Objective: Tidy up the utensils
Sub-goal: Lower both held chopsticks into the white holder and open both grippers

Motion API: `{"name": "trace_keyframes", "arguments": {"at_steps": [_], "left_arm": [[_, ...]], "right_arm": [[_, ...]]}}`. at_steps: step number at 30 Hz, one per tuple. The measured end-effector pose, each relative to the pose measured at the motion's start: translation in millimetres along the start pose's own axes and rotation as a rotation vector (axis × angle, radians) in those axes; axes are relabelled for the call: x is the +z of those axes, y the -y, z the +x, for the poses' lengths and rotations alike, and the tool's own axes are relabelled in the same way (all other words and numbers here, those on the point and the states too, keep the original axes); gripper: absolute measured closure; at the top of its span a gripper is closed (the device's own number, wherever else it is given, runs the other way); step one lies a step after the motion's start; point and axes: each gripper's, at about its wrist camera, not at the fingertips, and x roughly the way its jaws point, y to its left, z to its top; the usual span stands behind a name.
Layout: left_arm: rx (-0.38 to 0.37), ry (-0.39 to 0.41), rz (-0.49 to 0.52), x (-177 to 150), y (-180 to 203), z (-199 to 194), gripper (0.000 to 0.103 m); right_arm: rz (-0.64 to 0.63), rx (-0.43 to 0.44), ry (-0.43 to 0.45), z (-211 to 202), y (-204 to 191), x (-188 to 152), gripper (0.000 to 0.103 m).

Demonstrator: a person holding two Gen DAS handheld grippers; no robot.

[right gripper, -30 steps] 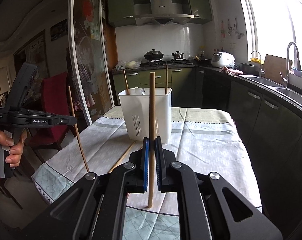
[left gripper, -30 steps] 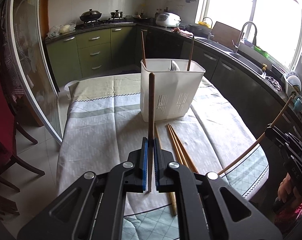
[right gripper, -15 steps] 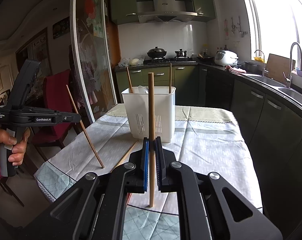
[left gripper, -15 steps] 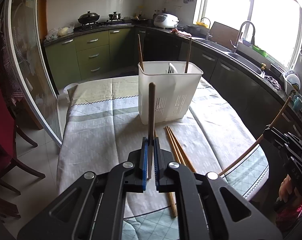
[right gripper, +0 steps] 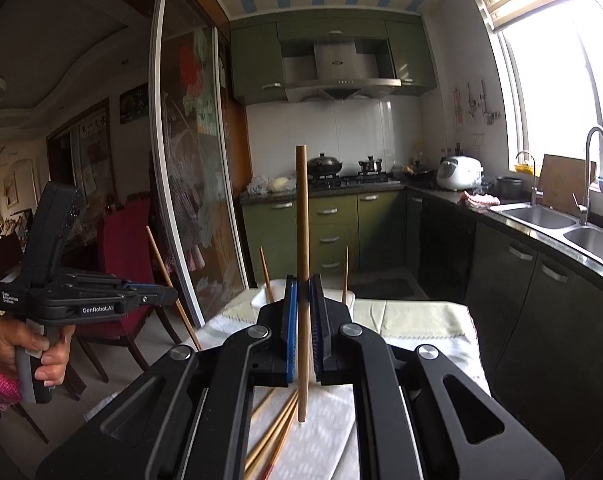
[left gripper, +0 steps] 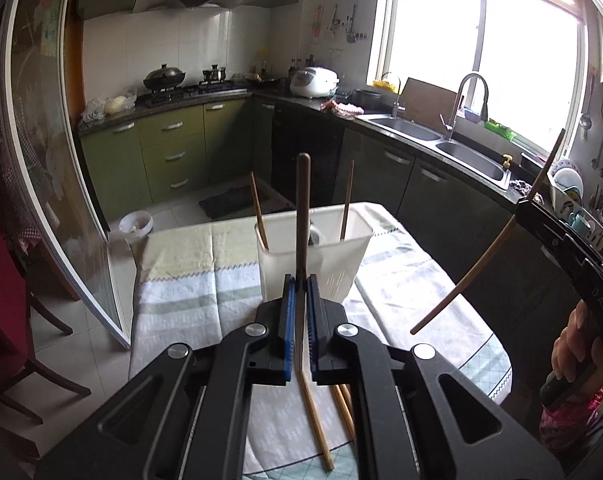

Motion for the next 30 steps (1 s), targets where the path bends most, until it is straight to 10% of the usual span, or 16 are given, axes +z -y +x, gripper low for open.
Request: {"name": "trace_keyframes", "arguments": {"at_steps": [13, 30], "left_arm": [[0.033, 0.233, 0.015, 106, 7, 15, 0.097], [0.05, -0.048, -0.007, 37, -10, 141, 0.097]], "right_arm": [[0.0, -0.059, 0.151, 95, 24, 75, 0.096], [0.003, -0.071, -0.146, 201, 40, -3, 0.096]]}}
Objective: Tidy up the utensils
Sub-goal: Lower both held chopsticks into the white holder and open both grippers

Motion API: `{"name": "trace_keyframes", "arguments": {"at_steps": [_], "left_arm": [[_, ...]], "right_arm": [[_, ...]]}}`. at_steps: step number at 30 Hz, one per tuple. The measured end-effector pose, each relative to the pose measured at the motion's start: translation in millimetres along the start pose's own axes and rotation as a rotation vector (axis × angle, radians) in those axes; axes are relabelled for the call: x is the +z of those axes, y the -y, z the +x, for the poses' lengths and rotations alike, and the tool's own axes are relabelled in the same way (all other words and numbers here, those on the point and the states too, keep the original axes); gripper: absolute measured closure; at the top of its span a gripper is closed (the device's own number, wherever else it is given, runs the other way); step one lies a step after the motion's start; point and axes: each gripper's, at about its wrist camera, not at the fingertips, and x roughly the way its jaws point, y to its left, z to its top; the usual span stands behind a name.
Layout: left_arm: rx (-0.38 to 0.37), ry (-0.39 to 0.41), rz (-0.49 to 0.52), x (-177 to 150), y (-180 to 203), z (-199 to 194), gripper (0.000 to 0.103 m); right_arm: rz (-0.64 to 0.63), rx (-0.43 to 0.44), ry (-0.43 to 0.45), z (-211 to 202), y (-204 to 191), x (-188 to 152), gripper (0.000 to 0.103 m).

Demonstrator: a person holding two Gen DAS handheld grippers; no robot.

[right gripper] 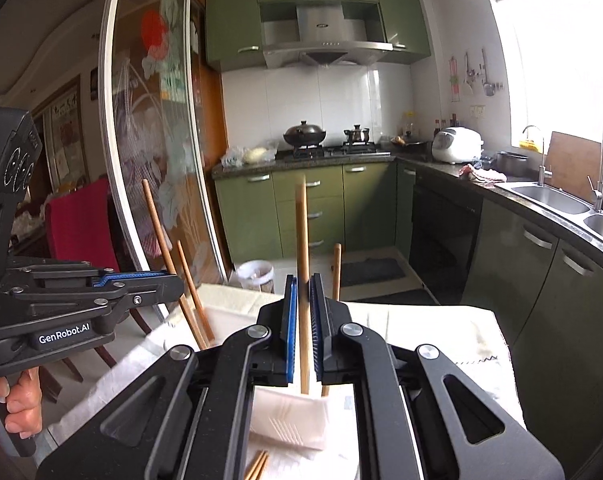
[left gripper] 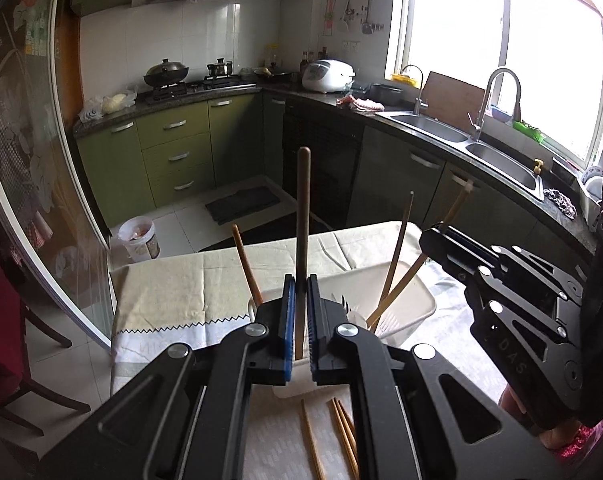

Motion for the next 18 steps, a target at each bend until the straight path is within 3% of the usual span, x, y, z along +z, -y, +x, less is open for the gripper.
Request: {"name": "trace_keyframes", "arguments": {"at_steps": [11, 14, 15, 18], "left_arm": [[0.011, -0.031, 0.006, -13, 0, 11, 0.093], [0.008, -0.023, -0.003, -11, -2, 6, 0.084], [0.007, -0.016, -0.008, -11, -3, 2, 0.078], [0.014, 0.011, -0.02, -12, -5, -17, 0.049]], "right_arm": [[-0.018, 0.012, -0.033, -9, -3, -25, 0.095], [-0.006, 0.031, -0.018, -24, -2, -27, 0.092], [-0.001, 0.039, -0.013, -30, -2, -27, 0.084], [0.008, 0.068, -0.002, -55, -3, -33, 0.074]]}}
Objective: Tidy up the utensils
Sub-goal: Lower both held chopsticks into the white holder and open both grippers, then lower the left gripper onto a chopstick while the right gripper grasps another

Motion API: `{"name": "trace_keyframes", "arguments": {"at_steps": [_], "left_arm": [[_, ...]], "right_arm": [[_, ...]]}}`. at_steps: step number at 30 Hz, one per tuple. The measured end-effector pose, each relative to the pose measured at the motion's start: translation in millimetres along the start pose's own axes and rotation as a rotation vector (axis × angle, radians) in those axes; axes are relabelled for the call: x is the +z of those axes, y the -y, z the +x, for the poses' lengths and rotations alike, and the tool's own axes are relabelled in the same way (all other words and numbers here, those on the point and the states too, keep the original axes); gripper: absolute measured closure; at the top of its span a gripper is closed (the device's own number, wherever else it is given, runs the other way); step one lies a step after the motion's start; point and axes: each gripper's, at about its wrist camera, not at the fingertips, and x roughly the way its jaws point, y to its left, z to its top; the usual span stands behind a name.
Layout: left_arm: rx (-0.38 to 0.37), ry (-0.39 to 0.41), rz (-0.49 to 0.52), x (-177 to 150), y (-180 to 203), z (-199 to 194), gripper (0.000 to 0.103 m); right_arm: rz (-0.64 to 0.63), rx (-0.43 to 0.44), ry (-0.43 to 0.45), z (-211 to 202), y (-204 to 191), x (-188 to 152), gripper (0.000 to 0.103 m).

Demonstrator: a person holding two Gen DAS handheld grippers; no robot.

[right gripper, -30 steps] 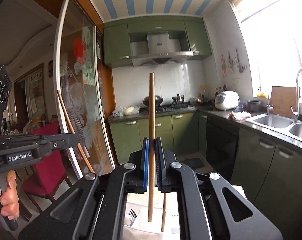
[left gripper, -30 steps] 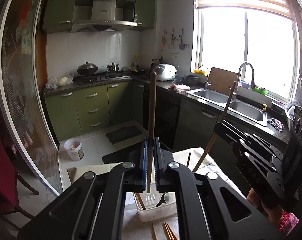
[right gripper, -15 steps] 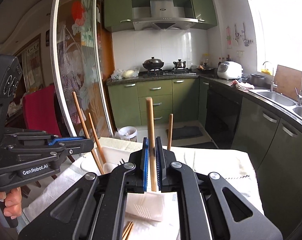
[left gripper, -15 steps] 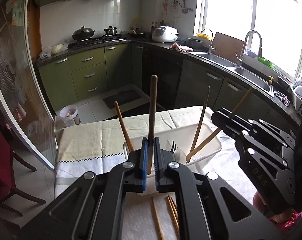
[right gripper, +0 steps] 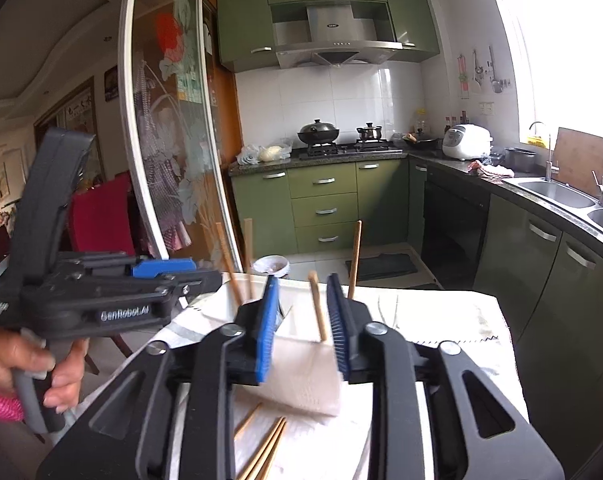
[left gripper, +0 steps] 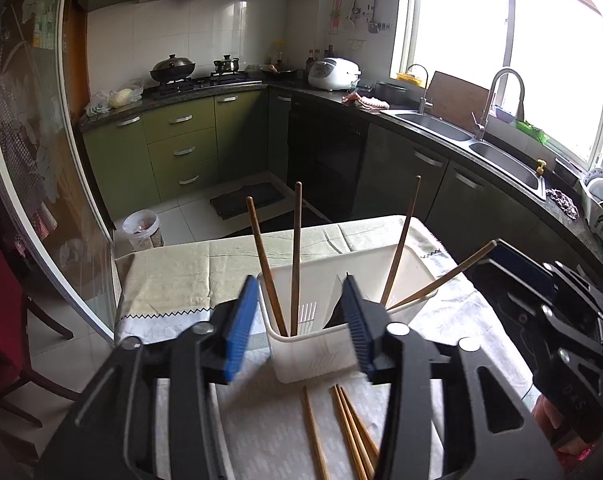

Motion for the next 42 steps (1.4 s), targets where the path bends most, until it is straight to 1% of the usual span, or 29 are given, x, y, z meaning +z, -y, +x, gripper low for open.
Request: {"name": "trace_keyframes", "arguments": {"at_steps": [1, 2, 4, 6, 8, 9, 10, 11, 12, 14, 15, 17, 19, 23, 26, 29, 30, 31, 34, 37, 39, 42], "left_arm": [[0.009, 0.003, 0.002, -3, -1, -7, 0.043], [0.025, -0.007, 0.008, -8, -1, -12, 0.043], [0.04, -0.066, 0.009, -23, -2, -14, 0.043], [0.045, -0.169, -0.001, -47, -3, -4, 0.043], [0.026, -0.288, -0.004, -75, -3, 13, 0.043], [0.015, -0.346, -0.008, -88, -3, 23, 0.05], [-0.002, -0.404, -0.014, -102, -2, 34, 0.062], [-0.023, -0.46, -0.028, -114, -3, 45, 0.067], [-0.042, -0.509, -0.052, -124, -3, 54, 0.071], [-0.062, -0.569, -0.086, -139, -1, 69, 0.071], [-0.064, -0.583, -0.085, -142, 0, 74, 0.071], [-0.06, -0.593, -0.079, -145, 4, 79, 0.076], [-0.042, -0.596, -0.068, -145, 7, 82, 0.084], [-0.018, -0.611, -0.055, -143, 11, 88, 0.084], [-0.008, -0.627, -0.051, -146, 15, 94, 0.084], [0.0, -0.624, -0.038, -144, 17, 97, 0.084], [0.003, -0.624, -0.035, -143, 17, 98, 0.088], [0.008, -0.624, -0.026, -144, 19, 99, 0.095], [0.008, -0.623, 0.002, -146, 22, 99, 0.096], [0.005, -0.626, 0.003, -148, 17, 96, 0.096], [0.016, -0.624, -0.013, -151, 6, 91, 0.096], [0.029, -0.617, -0.033, -154, -9, 88, 0.096]], "right_arm": [[-0.002, 0.0, -0.008, -8, -1, -4, 0.071], [-0.007, -0.004, -0.024, -15, -1, -9, 0.069], [-0.011, -0.022, -0.053, -29, 1, -19, 0.065], [-0.008, -0.068, -0.084, -41, 5, -33, 0.064], [0.009, -0.114, -0.127, -50, 15, -48, 0.063], [0.017, -0.134, -0.149, -53, 19, -54, 0.063], [0.028, -0.151, -0.174, -56, 25, -61, 0.063], [0.038, -0.159, -0.197, -57, 30, -67, 0.063], [0.045, -0.166, -0.219, -58, 34, -74, 0.063], [0.049, -0.184, -0.257, -60, 40, -85, 0.063], [0.05, -0.187, -0.273, -61, 42, -91, 0.063], [0.064, -0.178, -0.298, -62, 47, -99, 0.063], [0.075, -0.178, -0.313, -63, 51, -107, 0.063], [0.093, -0.167, -0.331, -63, 53, -113, 0.063], [0.095, -0.162, -0.344, -57, 52, -110, 0.063], [0.086, -0.151, -0.371, -50, 45, -109, 0.063], [0.077, -0.144, -0.386, -45, 40, -109, 0.063], [0.064, -0.132, -0.406, -40, 35, -111, 0.063], [0.052, -0.051, -0.497, -18, 18, -119, 0.063], [0.078, 0.037, -0.588, 7, 5, -127, 0.063], [0.101, 0.075, -0.645, 27, -1, -132, 0.063], [0.13, 0.099, -0.718, 54, -6, -139, 0.067]]}}
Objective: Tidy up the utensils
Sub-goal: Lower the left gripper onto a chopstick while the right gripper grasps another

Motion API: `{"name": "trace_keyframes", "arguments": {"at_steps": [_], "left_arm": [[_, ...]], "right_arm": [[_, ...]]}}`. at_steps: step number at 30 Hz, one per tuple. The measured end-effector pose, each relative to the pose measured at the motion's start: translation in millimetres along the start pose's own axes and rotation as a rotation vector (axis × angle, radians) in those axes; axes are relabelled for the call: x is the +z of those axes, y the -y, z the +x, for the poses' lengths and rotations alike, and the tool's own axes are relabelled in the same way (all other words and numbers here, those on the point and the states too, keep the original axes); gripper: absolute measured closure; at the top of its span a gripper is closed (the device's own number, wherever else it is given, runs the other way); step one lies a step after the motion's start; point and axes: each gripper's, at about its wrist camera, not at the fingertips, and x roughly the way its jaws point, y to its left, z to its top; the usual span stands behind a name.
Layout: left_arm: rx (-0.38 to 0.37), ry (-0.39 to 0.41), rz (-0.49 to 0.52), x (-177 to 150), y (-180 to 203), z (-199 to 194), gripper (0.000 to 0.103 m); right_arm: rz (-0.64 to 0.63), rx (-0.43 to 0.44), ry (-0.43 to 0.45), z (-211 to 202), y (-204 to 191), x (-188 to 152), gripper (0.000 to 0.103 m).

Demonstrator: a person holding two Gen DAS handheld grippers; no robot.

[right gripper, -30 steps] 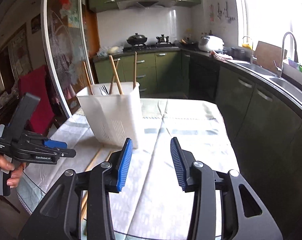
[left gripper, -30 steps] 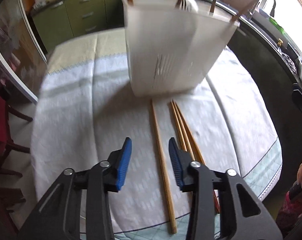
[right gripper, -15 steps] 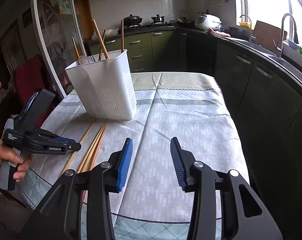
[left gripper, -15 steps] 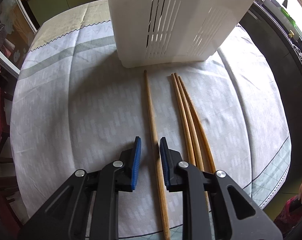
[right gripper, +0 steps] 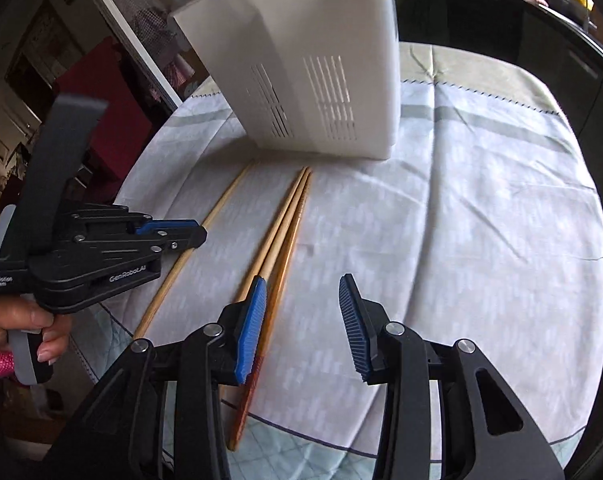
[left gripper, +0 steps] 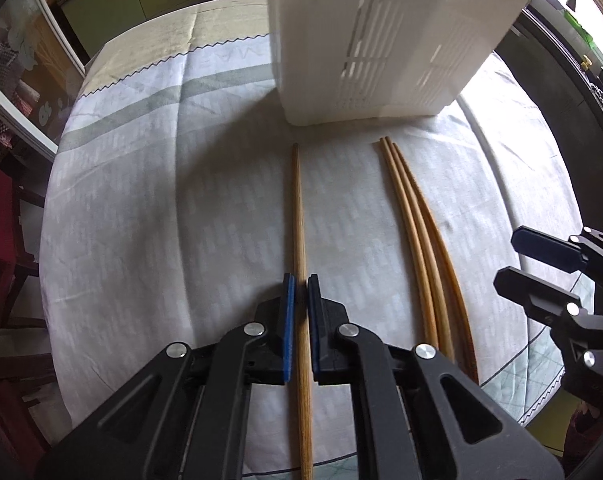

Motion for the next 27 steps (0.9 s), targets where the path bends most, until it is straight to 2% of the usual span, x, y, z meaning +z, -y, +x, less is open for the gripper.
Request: {"name": "trace_keyframes", "arguments": {"at_steps": [3, 13, 26, 27], "left_arm": [[-0.003, 0.004, -0.013, -3, -9, -2, 0.096], [-0.008, 0.017, -0.015, -7, -17, -4, 0.096], [0.03, -0.008, -0.002, -4, -14, -1, 0.096], [0.032, -0.01, -0.002, -3, -14, -1, 0.096]], "right_arm": [[0.0, -0.003, -0.044, 16, -6, 7, 0.071], [-0.056, -0.102, -0.109, 44, -30, 16, 0.077], [-0.113, -0.224, -0.114, 77, -55, 36, 0.08], [-0.118, -0.229, -0.113, 78, -57, 37, 0.084]]}}
